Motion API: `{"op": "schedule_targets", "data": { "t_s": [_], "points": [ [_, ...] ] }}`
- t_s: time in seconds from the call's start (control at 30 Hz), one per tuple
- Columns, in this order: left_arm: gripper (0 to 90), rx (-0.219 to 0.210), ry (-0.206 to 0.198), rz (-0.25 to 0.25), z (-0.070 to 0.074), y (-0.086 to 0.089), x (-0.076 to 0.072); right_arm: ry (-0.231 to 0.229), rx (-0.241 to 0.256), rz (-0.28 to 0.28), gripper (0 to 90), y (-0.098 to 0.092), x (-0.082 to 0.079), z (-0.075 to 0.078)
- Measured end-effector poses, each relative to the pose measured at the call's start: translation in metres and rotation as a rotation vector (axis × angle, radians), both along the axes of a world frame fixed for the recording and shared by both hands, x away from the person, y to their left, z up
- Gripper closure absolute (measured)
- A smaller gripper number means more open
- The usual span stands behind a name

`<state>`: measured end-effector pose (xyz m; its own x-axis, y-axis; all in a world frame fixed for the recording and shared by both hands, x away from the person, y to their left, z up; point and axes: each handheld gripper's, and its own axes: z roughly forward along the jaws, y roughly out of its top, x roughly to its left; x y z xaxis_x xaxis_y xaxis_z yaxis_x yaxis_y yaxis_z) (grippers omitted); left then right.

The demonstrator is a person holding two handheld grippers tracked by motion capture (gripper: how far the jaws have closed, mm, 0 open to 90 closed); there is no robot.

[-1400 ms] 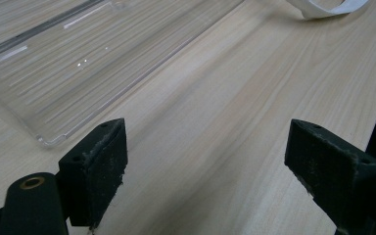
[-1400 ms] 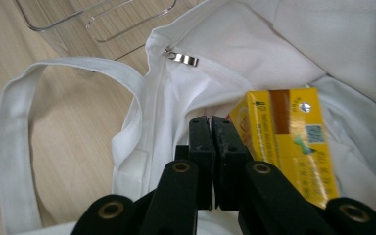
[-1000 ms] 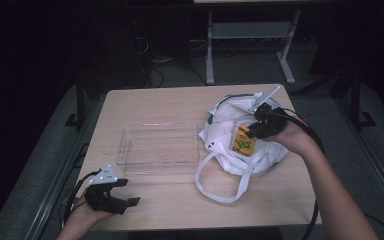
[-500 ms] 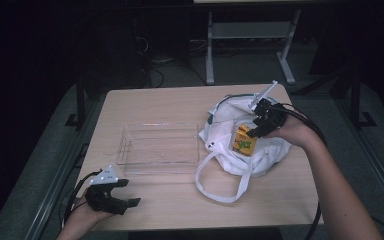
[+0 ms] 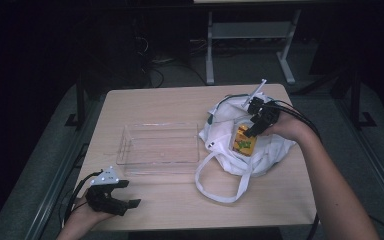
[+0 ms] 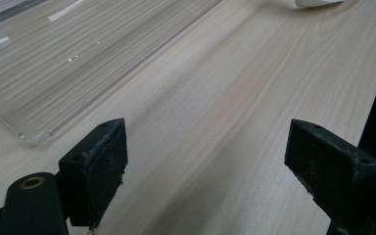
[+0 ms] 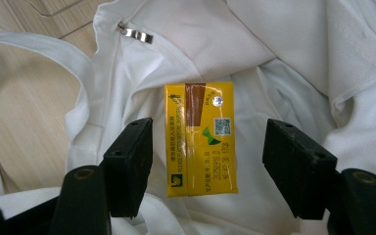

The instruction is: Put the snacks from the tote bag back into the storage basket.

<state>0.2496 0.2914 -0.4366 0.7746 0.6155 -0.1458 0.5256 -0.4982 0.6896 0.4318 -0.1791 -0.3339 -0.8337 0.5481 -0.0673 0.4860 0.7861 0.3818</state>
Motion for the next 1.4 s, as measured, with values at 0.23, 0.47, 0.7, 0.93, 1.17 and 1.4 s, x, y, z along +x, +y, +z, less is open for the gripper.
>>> {"op": "schedule_targets", "data": {
  "t_s": [0.23,0.47,0.7,0.93,1.17,1.4],
  "points": [
    [15.6,0.004,0.003,-0.001,-0.001,0.0,0.0,0.032,-0.038,0.017,32.6,0.007,0.007,-0.011],
    [15.6,0.007,0.003,-0.004,-0.001,0.0,0.0,0.051,-0.061,0.023,32.2,0.013,0.011,-0.022],
    [15.6,0.009,0.004,-0.005,-0.001,0.001,0.0,0.061,-0.079,0.017,32.2,0.015,0.015,-0.031],
    [15.6,0.013,0.01,-0.01,-0.001,0.0,0.0,0.078,-0.1,0.017,32.6,0.016,0.018,-0.041],
    [15.6,0.012,0.012,-0.009,-0.001,0.0,0.0,0.089,-0.123,0.018,35.2,0.019,0.02,-0.046],
    [15.6,0.009,0.011,-0.008,-0.001,0.0,0.0,0.106,-0.133,0.019,38.9,0.02,0.02,-0.05]
  ]
}}
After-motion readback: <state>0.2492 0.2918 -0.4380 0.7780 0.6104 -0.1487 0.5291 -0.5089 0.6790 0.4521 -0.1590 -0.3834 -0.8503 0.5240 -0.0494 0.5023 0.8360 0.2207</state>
